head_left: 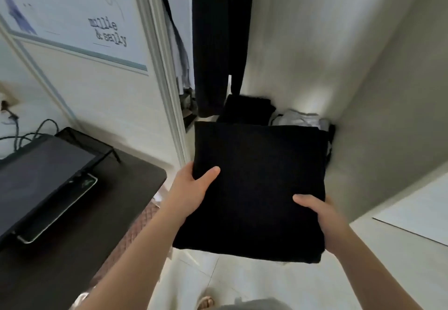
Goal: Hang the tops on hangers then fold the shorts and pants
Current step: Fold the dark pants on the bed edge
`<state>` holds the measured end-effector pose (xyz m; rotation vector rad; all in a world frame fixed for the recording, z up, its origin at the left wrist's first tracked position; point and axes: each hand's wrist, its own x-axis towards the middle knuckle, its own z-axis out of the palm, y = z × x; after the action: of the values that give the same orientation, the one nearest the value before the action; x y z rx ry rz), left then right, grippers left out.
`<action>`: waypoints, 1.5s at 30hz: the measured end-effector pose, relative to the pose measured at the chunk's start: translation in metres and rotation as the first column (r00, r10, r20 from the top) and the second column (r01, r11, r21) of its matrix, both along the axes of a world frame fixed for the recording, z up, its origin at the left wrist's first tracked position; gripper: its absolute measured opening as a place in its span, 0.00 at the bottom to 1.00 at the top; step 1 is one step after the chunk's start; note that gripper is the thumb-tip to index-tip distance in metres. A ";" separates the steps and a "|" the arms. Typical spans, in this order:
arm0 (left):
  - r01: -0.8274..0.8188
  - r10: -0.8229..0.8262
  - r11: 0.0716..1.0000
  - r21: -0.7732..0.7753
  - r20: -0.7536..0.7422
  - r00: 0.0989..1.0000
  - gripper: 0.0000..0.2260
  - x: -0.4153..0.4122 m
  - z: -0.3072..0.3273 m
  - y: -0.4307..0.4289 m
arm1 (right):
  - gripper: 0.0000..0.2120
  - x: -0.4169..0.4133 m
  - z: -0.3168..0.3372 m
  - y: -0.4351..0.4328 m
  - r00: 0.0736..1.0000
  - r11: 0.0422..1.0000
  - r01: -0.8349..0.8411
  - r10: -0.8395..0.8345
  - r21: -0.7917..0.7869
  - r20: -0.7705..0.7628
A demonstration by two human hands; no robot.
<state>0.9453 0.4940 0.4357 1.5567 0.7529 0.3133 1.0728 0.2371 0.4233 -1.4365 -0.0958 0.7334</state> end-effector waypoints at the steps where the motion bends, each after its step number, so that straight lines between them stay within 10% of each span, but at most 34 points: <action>1: 0.042 -0.042 0.999 -0.004 -0.011 0.999 0.11 0.015 -0.004 0.006 | 0.20 0.005 -0.003 0.002 1.000 1.000 0.029 -0.029 0.007 -0.005; 9: 0.197 -0.199 0.980 -0.025 -0.087 0.976 0.10 0.125 -0.040 0.015 | 0.29 0.059 -0.034 -0.001 0.974 0.972 0.222 -0.224 -0.072 -0.020; 27: 0.237 -0.218 0.971 0.043 -0.268 0.939 0.15 0.347 -0.132 0.064 | 0.06 0.246 -0.114 0.063 0.923 0.933 0.344 -0.357 -0.107 -0.144; 32: 0.241 -0.221 0.969 0.052 -0.252 0.942 0.20 0.402 -0.167 0.095 | 0.13 0.304 -0.138 0.094 0.926 0.936 0.338 -0.349 -0.096 -0.142; 45: 0.016 0.051 0.892 0.452 -0.136 0.989 0.15 0.520 -0.223 0.224 | 0.09 0.449 -0.201 0.232 0.973 0.977 0.212 -0.213 -0.015 -0.095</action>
<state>1.4650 0.7184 0.2123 2.0328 0.8464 0.4142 1.5214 0.4688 0.2225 -1.3881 0.1329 0.6251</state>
